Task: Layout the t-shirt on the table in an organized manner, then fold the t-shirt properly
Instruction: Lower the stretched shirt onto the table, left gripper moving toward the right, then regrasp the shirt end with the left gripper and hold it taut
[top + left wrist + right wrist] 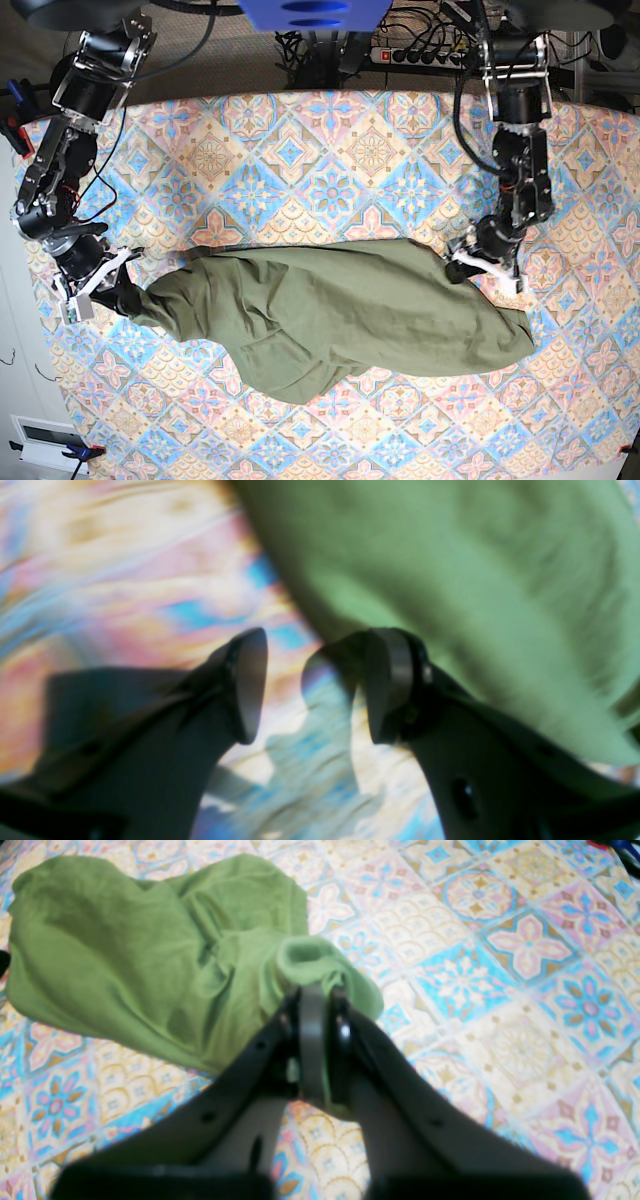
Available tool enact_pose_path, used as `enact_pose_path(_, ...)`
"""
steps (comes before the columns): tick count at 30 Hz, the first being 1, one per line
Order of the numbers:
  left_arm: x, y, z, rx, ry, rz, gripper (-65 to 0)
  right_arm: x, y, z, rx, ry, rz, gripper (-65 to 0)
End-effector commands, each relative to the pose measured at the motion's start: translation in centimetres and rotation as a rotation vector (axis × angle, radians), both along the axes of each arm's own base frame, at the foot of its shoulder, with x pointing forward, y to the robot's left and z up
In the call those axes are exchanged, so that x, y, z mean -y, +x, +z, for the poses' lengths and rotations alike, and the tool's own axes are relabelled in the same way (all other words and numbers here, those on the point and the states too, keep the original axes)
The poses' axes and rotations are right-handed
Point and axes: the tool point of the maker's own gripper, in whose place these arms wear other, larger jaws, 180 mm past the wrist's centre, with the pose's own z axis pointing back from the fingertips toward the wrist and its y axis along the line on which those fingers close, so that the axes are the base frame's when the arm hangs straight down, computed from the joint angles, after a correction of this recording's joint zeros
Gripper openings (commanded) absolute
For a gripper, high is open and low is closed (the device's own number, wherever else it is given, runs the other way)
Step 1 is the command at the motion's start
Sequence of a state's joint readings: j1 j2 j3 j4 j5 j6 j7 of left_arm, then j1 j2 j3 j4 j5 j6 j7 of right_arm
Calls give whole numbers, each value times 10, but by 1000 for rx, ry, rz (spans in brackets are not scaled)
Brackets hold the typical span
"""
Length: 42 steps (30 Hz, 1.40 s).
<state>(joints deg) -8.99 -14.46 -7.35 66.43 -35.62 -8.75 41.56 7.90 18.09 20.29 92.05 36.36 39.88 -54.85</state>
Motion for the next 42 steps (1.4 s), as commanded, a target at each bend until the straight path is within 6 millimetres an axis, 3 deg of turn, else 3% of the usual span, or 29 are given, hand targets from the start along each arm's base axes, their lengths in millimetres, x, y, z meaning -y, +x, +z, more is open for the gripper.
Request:
enact_pose_path(1, 12, 3, -1, -24, -9, -34, -336, 2, 7, 23, 73, 3, 4, -647)
enact_pose_path(7, 70, 4, -7, -40, 3, -199, -360, 3, 7, 23, 74, 3, 1, -647)
enact_pose_path(8, 74, 3, -7, -40, 4, -211, -407, 4, 7, 24, 75, 4, -1, -647)
enact_pose_path(11, 80, 13, 11, 11, -22, -225, -639, 5, 6, 24, 76, 3, -5, -647)
enact_pose_path(13, 83, 23, 47, 93, -73, -245, -650, 6, 6, 24, 75, 1, -6, -647)
enact_pose_path(15, 66, 24, 87, 149, -88, -271, -650, 5, 6, 24, 76, 3, -5, -647)
enact_pose_path(20, 21, 7, 175, 312, -109, -311, -650, 6, 7, 25, 80, 5, -6, -647)
enact_pose_path(24, -17, -6, 222, 432, -106, -311, -650, 6, 7, 25, 82, 7, -7, -647)
enact_pose_path(26, -50, -6, 240, 478, -131, -244, -650, 6, 7, 26, 85, 7, -7, -647)
enact_pose_path(28, -84, 6, 237, 467, -159, -155, -650, 5, 8, 25, 81, 11, -6, -647)
enact_pose_path(30, -111, 27, 222, 417, -199, -66, -650, -1, 12, 26, 90, 28, -4, -647)
enact_pose_path(34, -146, 63, 167, 297, -251, 126, -650, -4, 21, 19, 71, 67, -6, -647)
enact_pose_path(36, -149, 71, 146, 263, -215, 176, -650, -18, 24, 14, 61, 93, 15, -647)
enact_pose_path(38, -138, 78, 133, 259, -158, 177, -650, -31, 24, 10, 57, 119, 30, -647)
enact_pose_path(42, -117, 87, 112, 238, 3, 126, -499, -32, 26, 5, 39, 89, 27, -647)
